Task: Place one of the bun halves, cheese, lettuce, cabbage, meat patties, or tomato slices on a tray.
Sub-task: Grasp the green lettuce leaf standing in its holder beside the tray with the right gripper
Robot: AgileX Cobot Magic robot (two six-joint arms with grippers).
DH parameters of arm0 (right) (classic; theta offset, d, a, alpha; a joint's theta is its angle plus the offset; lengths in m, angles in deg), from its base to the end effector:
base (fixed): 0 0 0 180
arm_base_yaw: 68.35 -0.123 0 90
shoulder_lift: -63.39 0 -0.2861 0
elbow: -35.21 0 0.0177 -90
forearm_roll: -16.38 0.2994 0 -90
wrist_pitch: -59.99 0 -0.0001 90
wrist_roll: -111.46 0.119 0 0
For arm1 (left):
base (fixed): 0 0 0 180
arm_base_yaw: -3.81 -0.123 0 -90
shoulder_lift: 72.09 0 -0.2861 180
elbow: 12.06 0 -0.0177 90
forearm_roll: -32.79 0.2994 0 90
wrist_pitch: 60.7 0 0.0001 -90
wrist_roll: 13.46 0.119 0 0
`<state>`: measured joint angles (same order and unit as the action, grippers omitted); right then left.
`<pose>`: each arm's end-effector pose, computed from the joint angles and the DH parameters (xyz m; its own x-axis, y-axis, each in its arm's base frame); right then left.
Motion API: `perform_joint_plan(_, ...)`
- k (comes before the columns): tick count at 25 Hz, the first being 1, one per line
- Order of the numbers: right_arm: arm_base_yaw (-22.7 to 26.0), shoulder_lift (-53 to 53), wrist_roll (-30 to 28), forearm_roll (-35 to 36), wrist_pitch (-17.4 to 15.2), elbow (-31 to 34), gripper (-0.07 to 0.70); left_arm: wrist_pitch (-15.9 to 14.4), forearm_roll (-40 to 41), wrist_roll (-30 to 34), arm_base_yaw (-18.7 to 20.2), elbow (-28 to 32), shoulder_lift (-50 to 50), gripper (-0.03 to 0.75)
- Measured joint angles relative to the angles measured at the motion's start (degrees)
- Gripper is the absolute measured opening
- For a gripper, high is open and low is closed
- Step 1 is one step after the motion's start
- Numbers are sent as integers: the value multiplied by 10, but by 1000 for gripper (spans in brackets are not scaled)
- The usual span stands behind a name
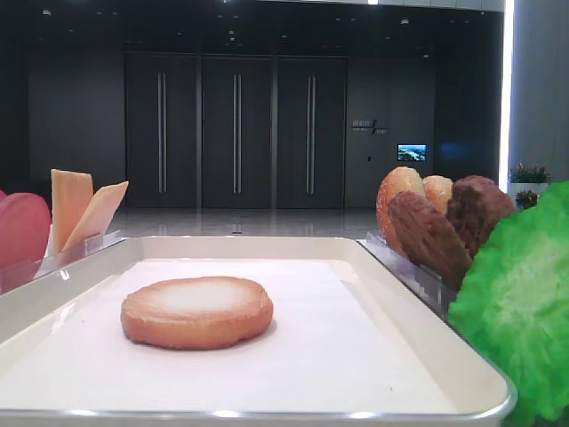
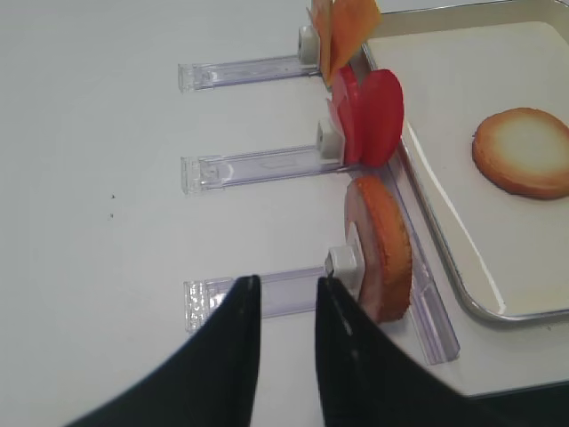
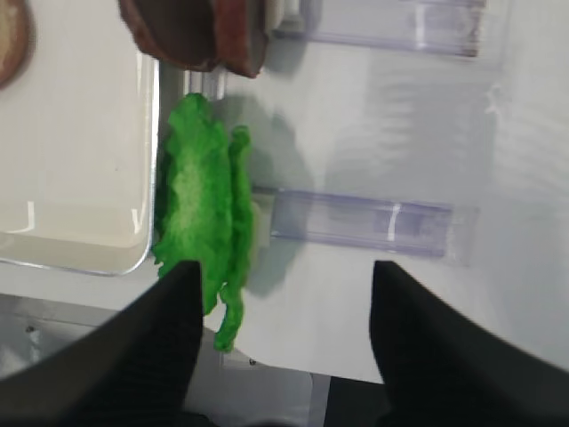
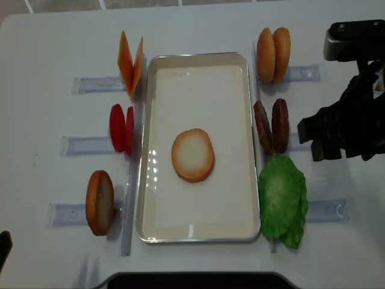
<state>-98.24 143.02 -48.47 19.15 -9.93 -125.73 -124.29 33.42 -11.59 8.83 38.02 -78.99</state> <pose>0.2319 0.1395 0.2601 -0.9747 -0.1469 -0.1687 -0.1671 0.9795 0.1125 0.0596 -0.0041 0.2748 -0.5033 0.0819 -0.8602 0.0980 0.9945 0.0373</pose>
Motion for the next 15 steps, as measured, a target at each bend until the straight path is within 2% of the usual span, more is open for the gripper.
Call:
perform_joint_plan(4, -26, 30, 15, 4, 3, -4, 398, 0, 0, 0, 0, 0, 0, 145)
perform_joint_plan(9, -32, 47, 16, 17, 20, -7, 398, 0, 0, 0, 0, 0, 0, 109)
perform_joint_plan(15, -32, 79, -9, 43, 34, -36, 398, 0, 0, 0, 0, 0, 0, 87)
